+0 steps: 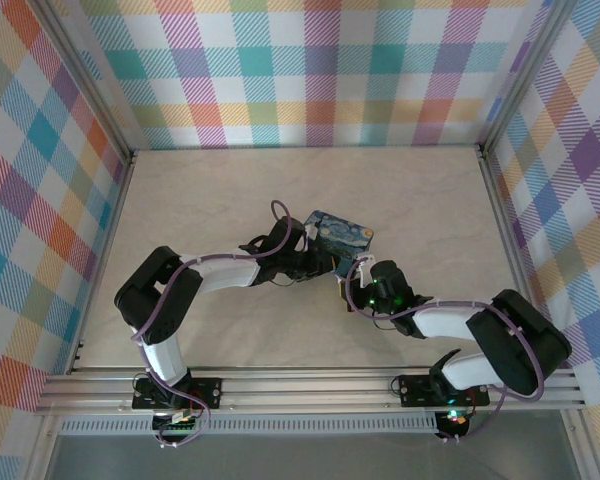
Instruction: Unlock a padlock with a key
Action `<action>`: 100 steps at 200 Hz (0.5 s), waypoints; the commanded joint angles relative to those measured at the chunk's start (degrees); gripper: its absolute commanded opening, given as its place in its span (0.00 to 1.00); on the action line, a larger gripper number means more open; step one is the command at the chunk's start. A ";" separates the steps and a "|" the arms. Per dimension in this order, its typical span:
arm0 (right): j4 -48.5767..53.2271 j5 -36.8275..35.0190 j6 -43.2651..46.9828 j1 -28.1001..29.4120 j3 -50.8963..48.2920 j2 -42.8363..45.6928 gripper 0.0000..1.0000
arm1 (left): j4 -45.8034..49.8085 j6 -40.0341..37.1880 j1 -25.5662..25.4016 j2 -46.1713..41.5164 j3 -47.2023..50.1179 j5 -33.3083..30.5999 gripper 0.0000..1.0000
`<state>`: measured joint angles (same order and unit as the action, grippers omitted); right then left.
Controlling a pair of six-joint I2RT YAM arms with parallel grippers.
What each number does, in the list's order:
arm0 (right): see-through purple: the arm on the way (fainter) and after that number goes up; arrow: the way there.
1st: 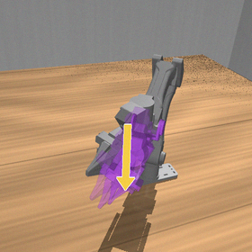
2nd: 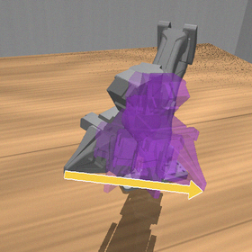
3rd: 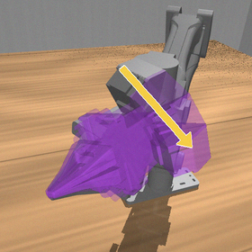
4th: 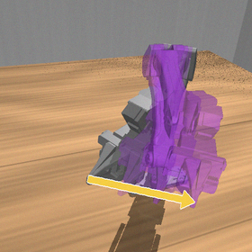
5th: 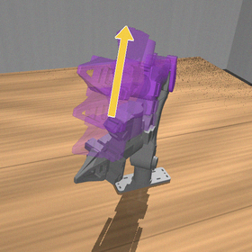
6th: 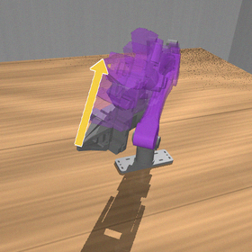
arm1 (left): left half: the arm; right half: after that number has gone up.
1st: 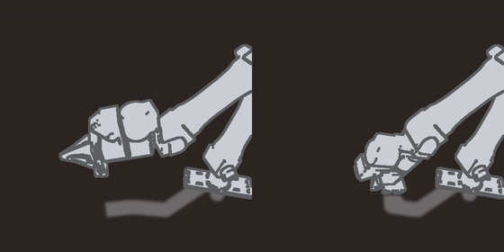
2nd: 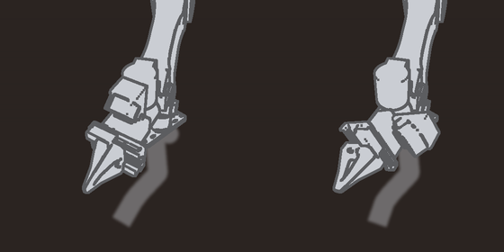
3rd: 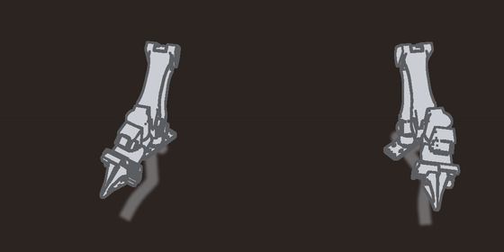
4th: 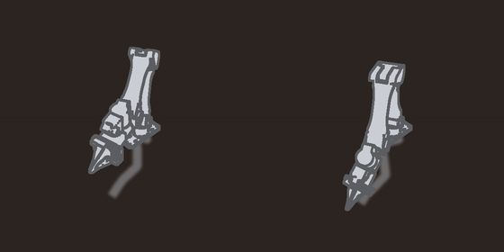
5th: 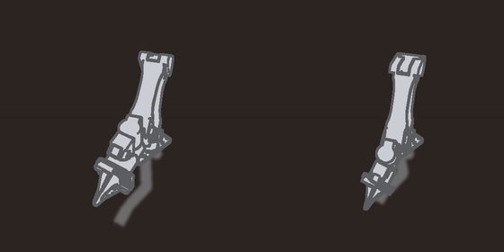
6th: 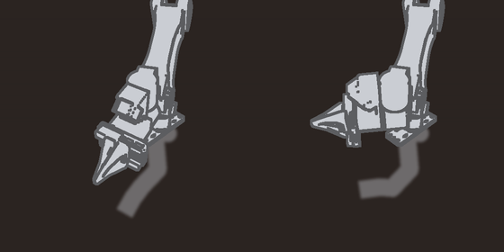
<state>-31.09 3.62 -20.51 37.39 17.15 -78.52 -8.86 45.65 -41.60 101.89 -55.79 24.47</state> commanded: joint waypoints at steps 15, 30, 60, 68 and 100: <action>-3.36 0.21 -0.23 0.39 1.05 -0.49 0.00 | 0.33 0.41 -0.18 -2.22 -1.69 1.46 0.22; -3.61 0.31 -0.23 0.41 1.13 -0.58 0.00 | 0.34 0.32 -0.20 -2.22 -1.75 1.46 0.22; -4.19 0.64 -0.13 0.43 1.22 -0.84 0.00 | 0.39 0.27 -0.22 -2.17 -1.69 1.46 0.22; -4.33 0.77 -0.14 0.41 1.22 -0.80 0.00 | 0.40 0.27 -0.18 -2.22 -1.70 1.46 0.22; -4.60 1.32 0.06 0.40 1.19 -0.83 0.00 | 0.43 0.27 -0.21 -2.24 -1.71 1.46 0.22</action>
<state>-33.39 3.68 -20.51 37.39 17.23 -78.72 -8.86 45.65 -41.60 101.89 -55.79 24.49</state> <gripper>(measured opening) 0.063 0.222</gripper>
